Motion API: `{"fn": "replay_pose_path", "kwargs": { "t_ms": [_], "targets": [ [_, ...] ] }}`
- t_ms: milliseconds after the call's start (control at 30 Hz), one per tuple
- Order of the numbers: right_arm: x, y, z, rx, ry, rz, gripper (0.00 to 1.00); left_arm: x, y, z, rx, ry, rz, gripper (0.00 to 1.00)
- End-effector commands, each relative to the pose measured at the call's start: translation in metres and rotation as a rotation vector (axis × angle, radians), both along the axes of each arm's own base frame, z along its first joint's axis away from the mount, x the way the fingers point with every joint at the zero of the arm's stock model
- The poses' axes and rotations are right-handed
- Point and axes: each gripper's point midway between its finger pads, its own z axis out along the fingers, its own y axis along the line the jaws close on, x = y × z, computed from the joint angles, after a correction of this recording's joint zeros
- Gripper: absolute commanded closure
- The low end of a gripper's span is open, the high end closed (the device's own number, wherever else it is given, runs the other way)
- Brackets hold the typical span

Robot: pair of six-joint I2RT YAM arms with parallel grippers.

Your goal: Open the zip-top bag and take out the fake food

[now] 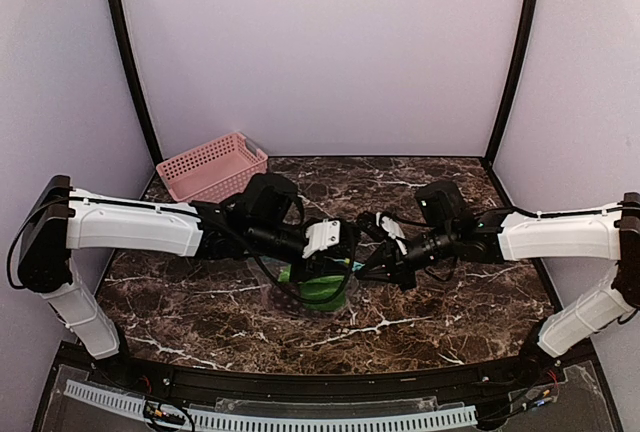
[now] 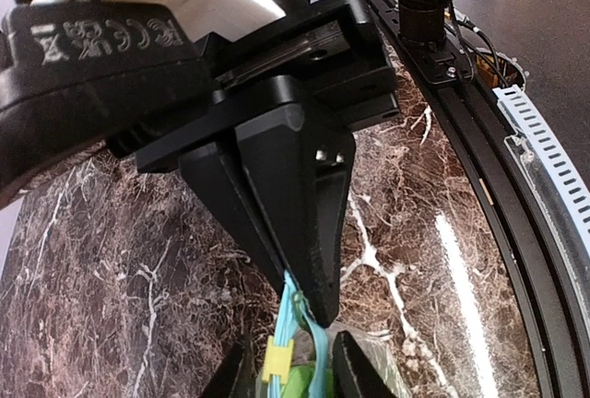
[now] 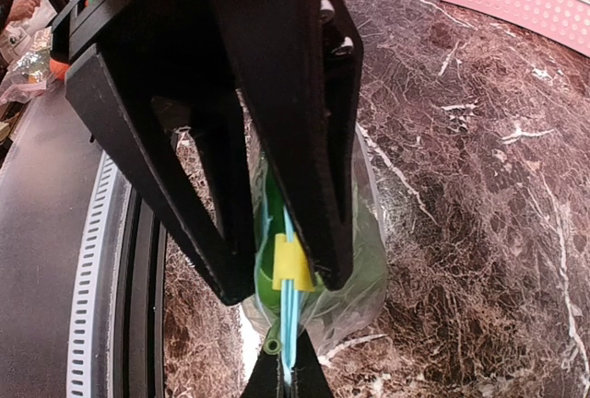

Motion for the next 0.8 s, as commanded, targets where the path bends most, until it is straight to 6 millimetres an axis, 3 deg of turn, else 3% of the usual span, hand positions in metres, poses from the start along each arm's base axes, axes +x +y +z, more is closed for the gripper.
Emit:
{"fn": "replay_pose_path", "kwargs": {
  "t_ms": [0, 467, 767],
  "targets": [
    [-0.003, 0.003, 0.011, 0.022, -0.032, 0.015, 1.00, 0.001, -0.004, 0.008, 0.000, -0.033, -0.008, 0.76],
    [0.000, 0.000, 0.009, 0.010, -0.044, -0.015, 1.00, -0.001, 0.005, 0.009, 0.011, -0.037, 0.012, 0.97],
    [0.007, -0.010, -0.008, -0.041, -0.049, -0.095, 1.00, 0.000, 0.031, 0.002, 0.053, -0.060, 0.082, 0.99]
  ]
}}
